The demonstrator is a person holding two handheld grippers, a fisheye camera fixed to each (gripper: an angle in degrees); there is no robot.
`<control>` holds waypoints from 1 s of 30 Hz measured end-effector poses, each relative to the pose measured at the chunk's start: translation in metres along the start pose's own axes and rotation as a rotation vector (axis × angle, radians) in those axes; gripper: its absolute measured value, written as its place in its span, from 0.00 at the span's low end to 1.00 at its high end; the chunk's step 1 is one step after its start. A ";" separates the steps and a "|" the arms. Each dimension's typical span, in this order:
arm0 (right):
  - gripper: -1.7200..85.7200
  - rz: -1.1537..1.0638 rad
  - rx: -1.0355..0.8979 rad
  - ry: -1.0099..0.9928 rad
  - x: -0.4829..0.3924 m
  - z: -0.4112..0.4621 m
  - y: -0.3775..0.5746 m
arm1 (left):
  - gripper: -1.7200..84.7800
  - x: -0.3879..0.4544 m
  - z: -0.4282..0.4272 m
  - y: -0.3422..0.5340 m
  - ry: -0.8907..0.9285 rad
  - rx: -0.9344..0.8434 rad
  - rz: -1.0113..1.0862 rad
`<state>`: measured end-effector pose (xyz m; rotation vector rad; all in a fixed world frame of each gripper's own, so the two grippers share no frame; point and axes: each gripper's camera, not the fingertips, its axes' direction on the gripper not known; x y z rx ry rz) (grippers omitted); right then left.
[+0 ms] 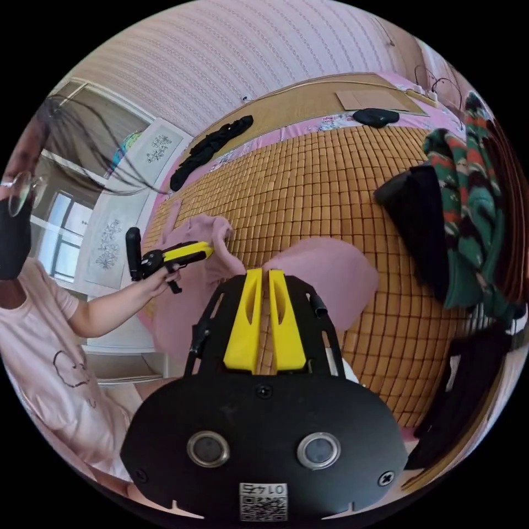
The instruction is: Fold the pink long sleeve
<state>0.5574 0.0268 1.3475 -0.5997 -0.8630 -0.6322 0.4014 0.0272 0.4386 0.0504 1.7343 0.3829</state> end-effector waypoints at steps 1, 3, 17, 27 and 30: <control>0.04 0.017 -0.021 -0.031 -0.010 -0.020 0.017 | 0.06 0.001 -0.008 -0.001 0.014 0.027 0.012; 0.05 0.022 -0.018 0.023 -0.018 -0.038 0.036 | 0.07 0.002 -0.013 -0.003 0.064 0.043 0.039; 0.15 0.400 -0.111 0.079 0.021 -0.005 0.156 | 0.09 0.015 0.037 -0.044 -0.008 -0.060 0.070; 0.09 0.093 -0.197 0.210 -0.056 0.076 0.159 | 0.08 0.060 0.093 -0.045 -0.189 -0.234 0.284; 0.06 0.250 -0.172 0.054 -0.039 0.058 0.165 | 0.08 0.065 0.093 -0.041 -0.204 -0.210 0.280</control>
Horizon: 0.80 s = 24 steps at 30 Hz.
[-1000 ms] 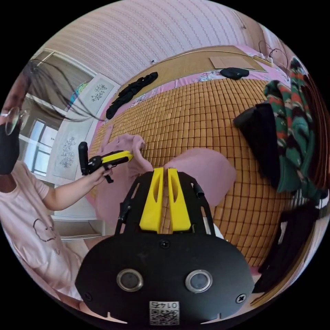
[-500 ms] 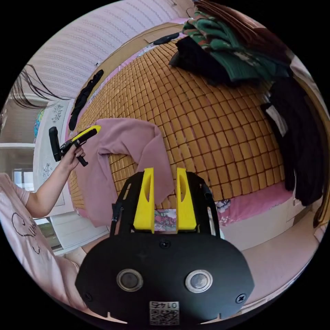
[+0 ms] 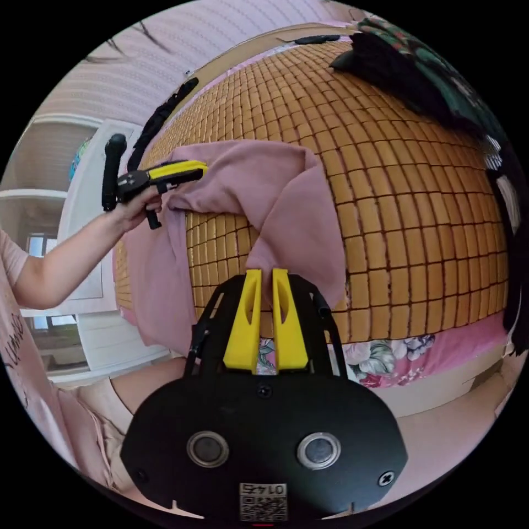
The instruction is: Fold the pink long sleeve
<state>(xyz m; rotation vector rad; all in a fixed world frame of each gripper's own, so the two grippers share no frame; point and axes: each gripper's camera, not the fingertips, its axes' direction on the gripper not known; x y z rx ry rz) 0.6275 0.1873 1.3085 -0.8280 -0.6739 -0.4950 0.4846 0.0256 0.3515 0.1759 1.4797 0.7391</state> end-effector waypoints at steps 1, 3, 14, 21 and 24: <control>0.06 0.030 0.061 -0.023 0.007 -0.018 0.005 | 0.08 -0.001 -0.001 0.000 0.016 0.000 -0.016; 0.05 0.073 0.189 -0.006 0.018 -0.054 0.015 | 0.08 -0.004 -0.002 -0.002 0.041 -0.014 -0.050; 0.02 0.084 0.015 0.356 0.052 -0.094 -0.031 | 0.03 -0.001 -0.018 0.003 0.052 -0.024 -0.113; 0.02 0.021 -0.028 0.489 -0.013 -0.096 -0.036 | 0.01 0.006 -0.040 0.004 0.053 0.040 -0.122; 0.02 -0.009 -0.066 0.406 -0.038 -0.081 -0.042 | 0.01 0.019 -0.036 0.010 0.012 0.019 -0.071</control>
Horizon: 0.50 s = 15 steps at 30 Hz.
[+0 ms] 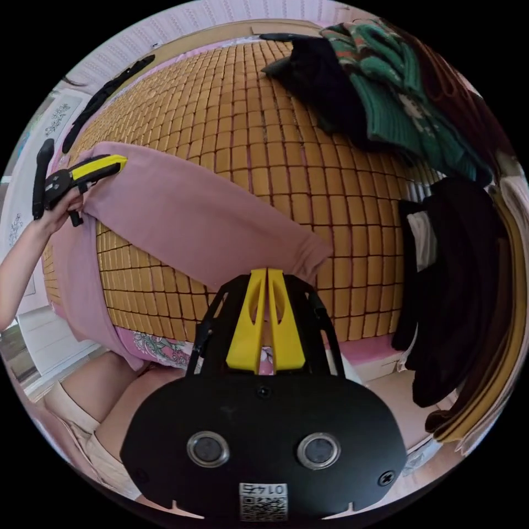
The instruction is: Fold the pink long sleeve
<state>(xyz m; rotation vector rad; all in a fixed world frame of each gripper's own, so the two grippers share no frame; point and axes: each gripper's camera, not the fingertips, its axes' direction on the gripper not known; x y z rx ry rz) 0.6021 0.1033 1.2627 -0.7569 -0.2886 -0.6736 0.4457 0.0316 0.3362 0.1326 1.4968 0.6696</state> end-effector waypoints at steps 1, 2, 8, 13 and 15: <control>0.02 0.007 -0.068 0.000 -0.007 0.009 -0.004 | 0.01 0.006 -0.004 0.003 -0.044 -0.004 0.033; 0.02 0.010 -0.025 0.000 -0.010 0.003 -0.004 | 0.01 0.009 -0.006 0.004 -0.066 -0.010 0.048; 0.01 0.039 -0.018 -0.040 -0.024 -0.018 -0.012 | 0.01 0.016 -0.027 0.021 -0.138 -0.018 0.038; 0.01 -0.004 -0.077 -0.041 -0.046 -0.038 -0.027 | 0.01 -0.017 -0.058 0.051 0.041 0.055 -0.148; 0.01 0.016 -0.083 -0.035 -0.053 -0.046 -0.028 | 0.01 -0.032 -0.079 0.066 0.106 0.112 -0.227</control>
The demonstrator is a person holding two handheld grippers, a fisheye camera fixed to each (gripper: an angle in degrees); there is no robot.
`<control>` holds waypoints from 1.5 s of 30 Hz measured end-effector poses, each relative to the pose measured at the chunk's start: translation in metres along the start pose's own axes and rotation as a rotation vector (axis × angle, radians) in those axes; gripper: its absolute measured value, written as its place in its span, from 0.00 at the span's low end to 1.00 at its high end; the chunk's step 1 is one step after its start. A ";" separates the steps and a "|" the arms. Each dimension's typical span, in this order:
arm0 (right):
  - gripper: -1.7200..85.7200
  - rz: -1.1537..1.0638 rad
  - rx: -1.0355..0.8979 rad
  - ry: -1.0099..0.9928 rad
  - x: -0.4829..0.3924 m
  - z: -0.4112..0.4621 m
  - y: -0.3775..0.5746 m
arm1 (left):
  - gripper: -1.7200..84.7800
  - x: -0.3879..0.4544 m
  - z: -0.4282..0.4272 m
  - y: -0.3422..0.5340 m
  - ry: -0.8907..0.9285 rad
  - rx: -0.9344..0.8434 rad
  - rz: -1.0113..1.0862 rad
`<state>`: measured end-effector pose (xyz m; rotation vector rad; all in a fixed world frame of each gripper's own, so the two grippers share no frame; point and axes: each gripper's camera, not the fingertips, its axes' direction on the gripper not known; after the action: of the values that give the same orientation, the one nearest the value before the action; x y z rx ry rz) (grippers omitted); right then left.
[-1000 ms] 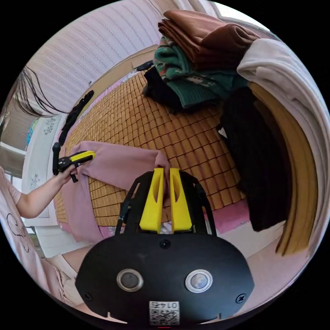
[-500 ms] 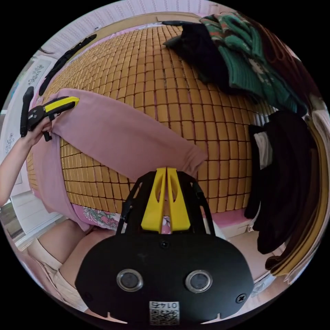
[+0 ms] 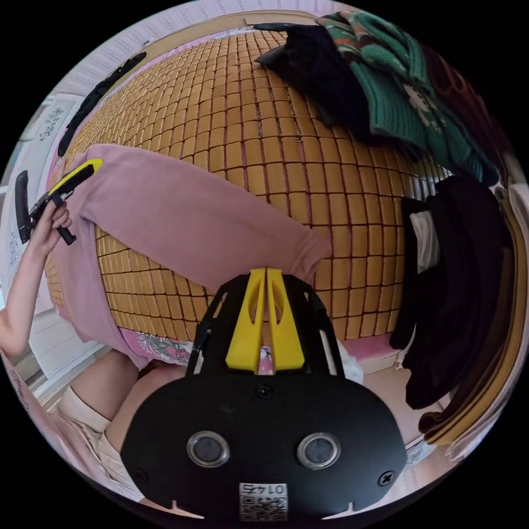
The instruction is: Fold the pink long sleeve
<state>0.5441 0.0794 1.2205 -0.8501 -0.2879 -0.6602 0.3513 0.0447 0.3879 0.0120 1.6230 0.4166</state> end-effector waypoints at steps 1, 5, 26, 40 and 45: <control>0.01 0.000 -0.023 0.034 -0.009 -0.006 0.000 | 0.01 -0.010 -0.020 0.009 0.023 0.040 -0.037; 0.01 -0.022 0.018 0.132 -0.057 -0.041 0.005 | 0.01 -0.050 -0.092 0.054 0.004 0.167 -0.141; 0.12 -1.186 0.118 -0.236 -0.855 -0.120 -0.211 | 0.13 -0.355 -0.314 0.351 -0.147 0.221 -0.775; 0.03 -1.125 0.000 0.071 -0.975 -0.122 -0.237 | 0.06 -0.385 -0.360 0.387 0.027 0.128 -0.750; 0.02 -1.153 0.020 -0.060 -0.988 -0.159 -0.236 | 0.04 -0.380 -0.386 0.397 0.006 0.124 -0.747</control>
<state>-0.3679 0.2600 0.7819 -0.6281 -0.8594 -1.6934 -0.0765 0.2179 0.8755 -0.4868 1.5320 -0.2595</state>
